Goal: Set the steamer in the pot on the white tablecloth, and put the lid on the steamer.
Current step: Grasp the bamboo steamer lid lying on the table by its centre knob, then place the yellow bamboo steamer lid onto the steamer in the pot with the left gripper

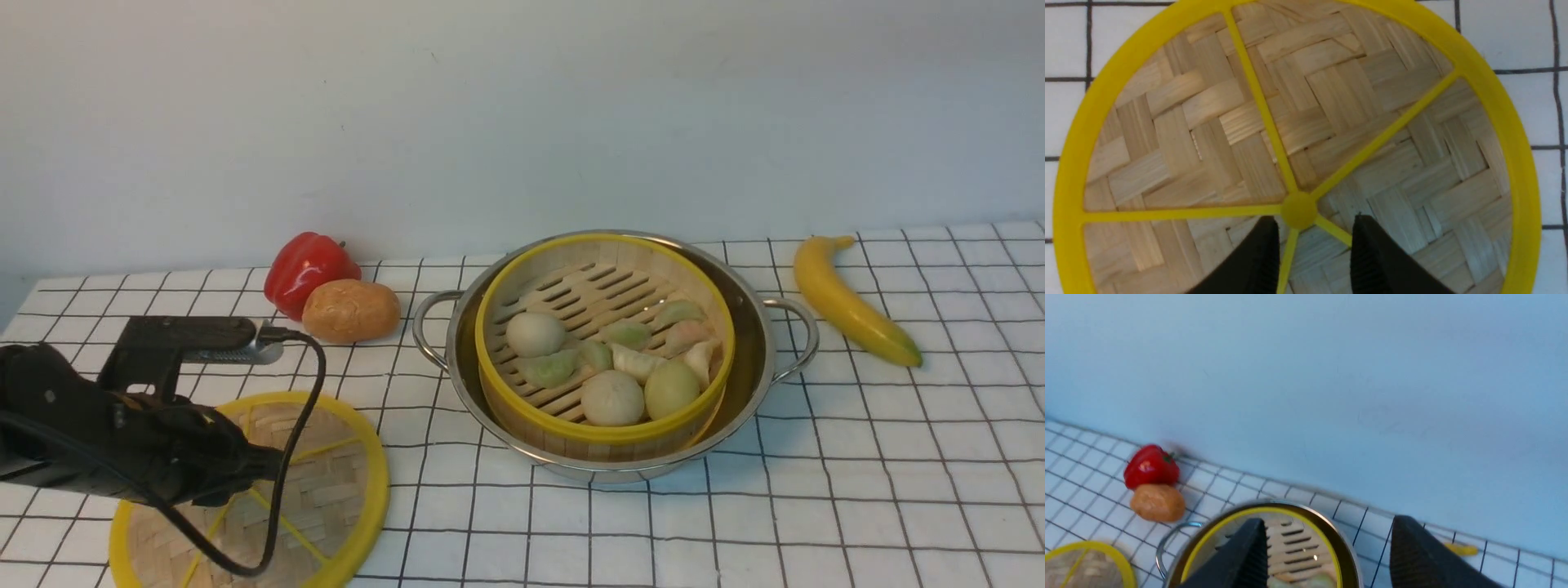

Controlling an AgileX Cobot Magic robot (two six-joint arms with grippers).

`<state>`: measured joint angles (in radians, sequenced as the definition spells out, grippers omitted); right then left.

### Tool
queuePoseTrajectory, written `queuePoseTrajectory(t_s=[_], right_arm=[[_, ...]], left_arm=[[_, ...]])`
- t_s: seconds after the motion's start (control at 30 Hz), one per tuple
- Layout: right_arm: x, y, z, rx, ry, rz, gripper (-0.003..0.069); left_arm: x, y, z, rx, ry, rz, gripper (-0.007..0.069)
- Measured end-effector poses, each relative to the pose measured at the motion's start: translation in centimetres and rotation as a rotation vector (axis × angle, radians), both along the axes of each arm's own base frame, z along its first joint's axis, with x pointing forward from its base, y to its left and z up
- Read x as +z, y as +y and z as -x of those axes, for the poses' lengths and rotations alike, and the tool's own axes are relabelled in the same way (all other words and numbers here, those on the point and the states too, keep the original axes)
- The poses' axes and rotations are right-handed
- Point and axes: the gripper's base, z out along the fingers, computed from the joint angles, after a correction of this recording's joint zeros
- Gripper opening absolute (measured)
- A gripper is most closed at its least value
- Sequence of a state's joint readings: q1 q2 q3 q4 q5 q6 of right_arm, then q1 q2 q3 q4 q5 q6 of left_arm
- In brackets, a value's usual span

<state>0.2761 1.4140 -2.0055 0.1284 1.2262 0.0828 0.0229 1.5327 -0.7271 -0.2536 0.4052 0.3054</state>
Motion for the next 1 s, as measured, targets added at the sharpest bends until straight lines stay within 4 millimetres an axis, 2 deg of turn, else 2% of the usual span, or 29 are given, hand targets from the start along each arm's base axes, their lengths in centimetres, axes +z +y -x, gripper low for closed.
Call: queuePoseTrajectory(t_s=[0.03,0.07,0.13,0.23,0.3,0.33,0.37,0.4,0.47,0.5,0.6,0.73,0.77,0.83,0.87,0.9,0.93,1.0], right_arm=[[0.0,0.0,0.0,0.000,0.000,0.001,0.0399],[2.0,-1.0,3.5,0.004,-0.083,-0.019,0.0384],[4.0,-2.2,7.8,0.006,-0.181,-0.044,0.0365],[5.1,-3.0,10.8,0.006,-0.244,-0.062,0.0353],[6.0,-4.1,14.5,0.006,-0.320,-0.081,0.0337],[6.3,-4.4,15.8,0.006,-0.347,-0.089,0.0332],[6.4,-4.6,16.2,0.006,-0.357,-0.092,0.0329],[6.7,-5.1,18.0,0.006,-0.393,-0.102,0.0320],[6.9,-5.6,20.0,0.005,-0.433,-0.113,0.0309],[6.9,-5.7,20.2,0.005,-0.437,-0.114,0.0309],[7.1,-6.4,22.7,0.002,-0.487,-0.127,0.0291],[7.2,-6.8,23.9,0.001,-0.512,-0.134,0.0275],[7.1,-6.8,24.0,0.001,-0.513,-0.134,0.0271],[6.6,-6.7,23.7,0.002,-0.494,-0.129,0.0259],[6.6,-6.7,23.6,0.002,-0.490,-0.128,0.0259],[6.4,-6.6,23.3,0.002,-0.478,-0.124,0.0256],[5.8,-6.4,22.6,0.001,-0.447,-0.115,0.0253],[5.0,-6.1,21.6,0.000,-0.403,-0.102,0.0248]], left_arm=[[-0.1,0.0,-0.1,0.000,0.002,0.000,0.0243],[-0.3,0.0,-0.6,0.001,0.007,0.000,0.0243],[-0.8,0.1,-1.1,0.002,0.013,-0.002,0.0243],[-1.0,0.1,-1.2,0.002,0.022,-0.002,0.0243],[-1.3,0.1,-1.3,0.002,0.031,-0.002,0.0243],[-1.4,0.1,-1.3,0.002,0.035,-0.002,0.0243],[-1.5,0.1,-1.3,0.002,0.036,-0.002,0.0243],[-1.7,0.1,-1.3,0.002,0.045,-0.002,0.0242],[-1.9,0.1,-1.4,0.002,0.052,-0.002,0.0225],[-1.9,0.1,-1.4,0.002,0.051,-0.002,0.0218],[-1.7,0.1,-1.6,-0.017,0.047,-0.020,0.0127],[-0.4,0.3,-2.2,-0.055,0.066,-0.050,0.0116],[0.4,0.3,-2.4,-0.065,0.068,-0.061,0.0116],[3.3,0.5,-3.0,-0.067,0.059,-0.083,0.0116],[3.6,0.5,-3.0,-0.066,0.057,-0.084,0.0116],[4.7,0.5,-3.3,-0.058,0.046,-0.086,0.0116],[7.0,0.3,-4.0,-0.049,0.008,-0.083,0.0116],[10.1,-0.7,-4.8,-0.070,-0.057,-0.081,0.0116]])
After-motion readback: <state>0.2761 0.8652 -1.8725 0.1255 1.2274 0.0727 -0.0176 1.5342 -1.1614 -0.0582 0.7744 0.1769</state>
